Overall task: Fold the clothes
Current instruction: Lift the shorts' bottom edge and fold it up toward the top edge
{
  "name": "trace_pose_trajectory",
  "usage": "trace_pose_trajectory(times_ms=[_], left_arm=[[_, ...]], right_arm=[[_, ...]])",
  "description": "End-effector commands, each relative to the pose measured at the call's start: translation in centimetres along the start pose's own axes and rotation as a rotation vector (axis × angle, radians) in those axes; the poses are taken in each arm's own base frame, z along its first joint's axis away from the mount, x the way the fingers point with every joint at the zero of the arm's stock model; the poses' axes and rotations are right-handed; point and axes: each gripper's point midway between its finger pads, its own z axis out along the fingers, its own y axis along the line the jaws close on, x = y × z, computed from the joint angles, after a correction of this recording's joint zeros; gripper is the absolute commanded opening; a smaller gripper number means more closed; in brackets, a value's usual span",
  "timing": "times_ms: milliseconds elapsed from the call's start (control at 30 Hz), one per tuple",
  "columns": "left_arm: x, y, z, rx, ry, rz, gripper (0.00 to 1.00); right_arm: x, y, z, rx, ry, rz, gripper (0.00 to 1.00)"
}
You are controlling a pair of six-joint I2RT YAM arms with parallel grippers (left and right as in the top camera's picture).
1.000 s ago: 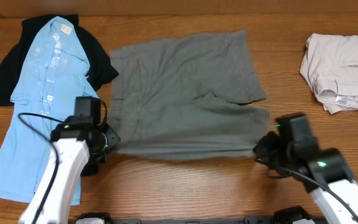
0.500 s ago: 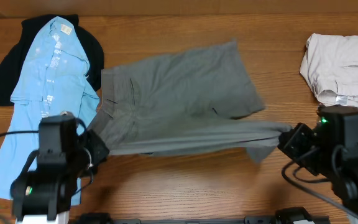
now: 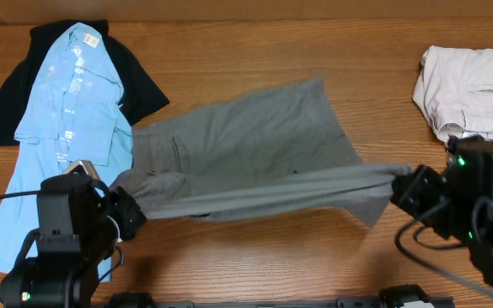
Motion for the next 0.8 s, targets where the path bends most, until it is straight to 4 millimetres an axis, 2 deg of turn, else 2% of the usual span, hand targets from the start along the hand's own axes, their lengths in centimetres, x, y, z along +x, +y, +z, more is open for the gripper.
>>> trace_pose_trajectory(times_ms=[0,267,500,633,767], left_arm=[[-2.4,1.9,0.7,-0.133,-0.094,0.027,0.05],[-5.8,1.4,5.9,-0.216,-0.110,0.029,0.04],[-8.5,0.0,11.9,-0.225,-0.107,0.041,0.04],[-9.4,-0.3,15.8,-0.232,-0.097,0.041,0.04],[-9.4,0.1,19.2,-0.256,-0.067,0.042,0.04]], right_arm=[[-3.4,-1.5,1.0,0.141,-0.096,-0.002,0.04],[-7.2,0.2,8.1,0.201,-0.042,-0.033,0.04],[-10.4,1.2,14.2,0.225,-0.053,-0.054,0.04],[-11.7,1.7,17.9,0.222,-0.054,-0.079,0.04],[-12.6,2.0,21.2,0.220,-0.055,-0.085,0.04]])
